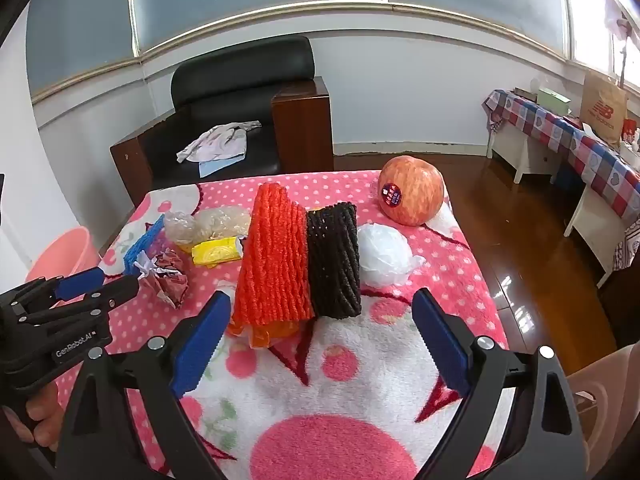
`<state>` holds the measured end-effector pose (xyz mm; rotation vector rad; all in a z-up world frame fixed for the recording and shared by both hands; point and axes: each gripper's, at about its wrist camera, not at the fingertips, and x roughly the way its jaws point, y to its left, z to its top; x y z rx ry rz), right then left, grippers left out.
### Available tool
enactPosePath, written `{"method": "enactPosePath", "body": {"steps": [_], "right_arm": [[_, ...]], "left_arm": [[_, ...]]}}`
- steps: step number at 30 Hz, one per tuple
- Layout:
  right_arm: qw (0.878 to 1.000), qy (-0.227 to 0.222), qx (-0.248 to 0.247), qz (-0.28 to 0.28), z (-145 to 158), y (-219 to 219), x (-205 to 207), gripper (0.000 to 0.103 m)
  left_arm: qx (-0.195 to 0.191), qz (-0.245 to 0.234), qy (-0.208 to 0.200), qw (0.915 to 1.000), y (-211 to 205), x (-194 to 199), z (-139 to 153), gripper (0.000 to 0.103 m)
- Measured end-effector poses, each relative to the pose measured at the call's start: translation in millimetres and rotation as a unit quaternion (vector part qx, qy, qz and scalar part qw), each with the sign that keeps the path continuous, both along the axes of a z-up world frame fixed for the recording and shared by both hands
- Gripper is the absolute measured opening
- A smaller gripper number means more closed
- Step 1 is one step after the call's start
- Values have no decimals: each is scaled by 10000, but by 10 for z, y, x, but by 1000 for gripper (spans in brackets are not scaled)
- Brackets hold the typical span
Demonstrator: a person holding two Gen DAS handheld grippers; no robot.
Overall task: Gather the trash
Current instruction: 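Move both tools toward the blue sponge and the red foam net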
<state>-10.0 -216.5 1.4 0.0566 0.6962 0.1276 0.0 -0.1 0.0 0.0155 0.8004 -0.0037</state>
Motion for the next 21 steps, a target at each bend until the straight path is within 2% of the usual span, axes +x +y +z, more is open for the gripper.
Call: {"method": "enactPosePath", "body": {"steps": [13,21], "right_arm": [[10000,20,55,4,-24,-138,-16,93],[10000,48,48,-58,-44,-65,20,93]], "left_arm": [[16,-17,28,10000,-48,3,-19,53],[29,-25,55,10000,-27,-3,-35,53]]}}
